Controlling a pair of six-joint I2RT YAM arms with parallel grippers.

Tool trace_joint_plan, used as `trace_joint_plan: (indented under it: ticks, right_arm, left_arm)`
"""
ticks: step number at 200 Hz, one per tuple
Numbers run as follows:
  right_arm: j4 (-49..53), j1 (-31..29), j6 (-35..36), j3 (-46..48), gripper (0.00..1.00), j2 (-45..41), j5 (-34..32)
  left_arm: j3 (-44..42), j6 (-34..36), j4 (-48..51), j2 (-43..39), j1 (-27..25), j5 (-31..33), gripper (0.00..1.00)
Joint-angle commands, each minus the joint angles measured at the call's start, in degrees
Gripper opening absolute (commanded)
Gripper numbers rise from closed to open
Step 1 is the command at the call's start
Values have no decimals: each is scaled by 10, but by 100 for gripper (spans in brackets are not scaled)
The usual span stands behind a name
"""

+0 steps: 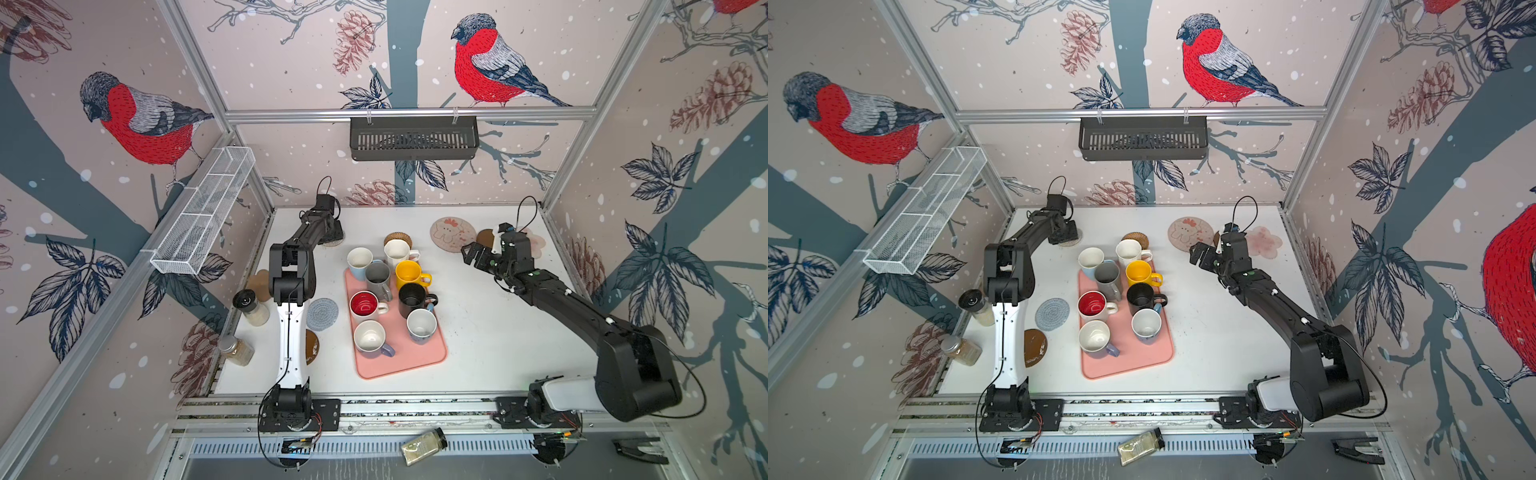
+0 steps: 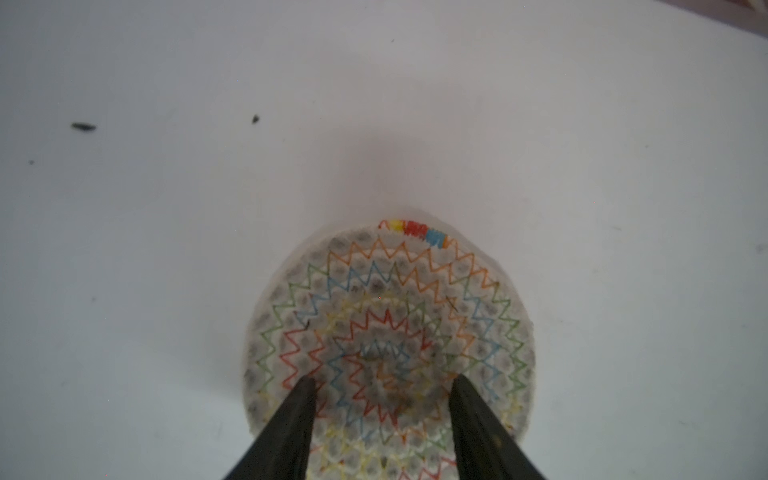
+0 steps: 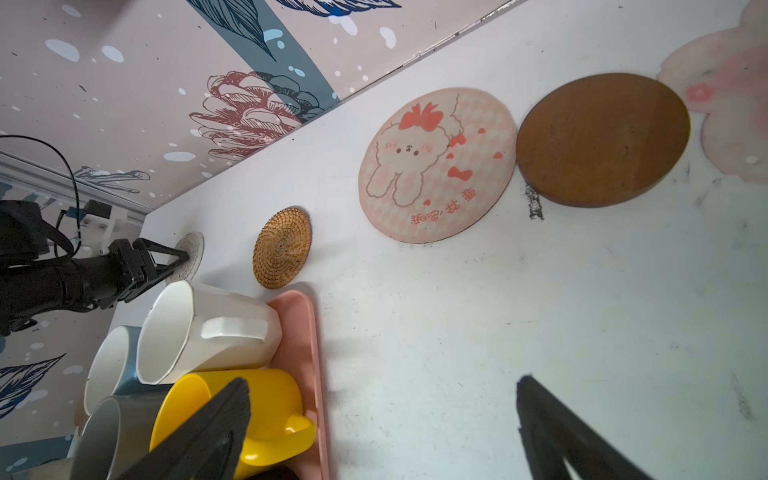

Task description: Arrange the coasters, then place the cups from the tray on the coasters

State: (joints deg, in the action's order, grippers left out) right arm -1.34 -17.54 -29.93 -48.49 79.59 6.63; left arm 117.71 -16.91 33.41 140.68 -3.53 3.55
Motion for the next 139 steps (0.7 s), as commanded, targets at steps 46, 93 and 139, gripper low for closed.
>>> trace_joint_plan:
  ticks: [46, 93, 139]
  right_arm:
    - [-2, 2, 5, -5, 99, 10, -10]
    - [-3, 2, 4, -4, 99, 9, -7]
    - [-10, 2, 1, 2, 100, 12, -5]
  left_arm:
    - [93, 3, 100, 57, -70, -89, 53]
    - [134, 6, 96, 59, -86, -125, 53]
    - [151, 7, 87, 69, -122, -130, 52]
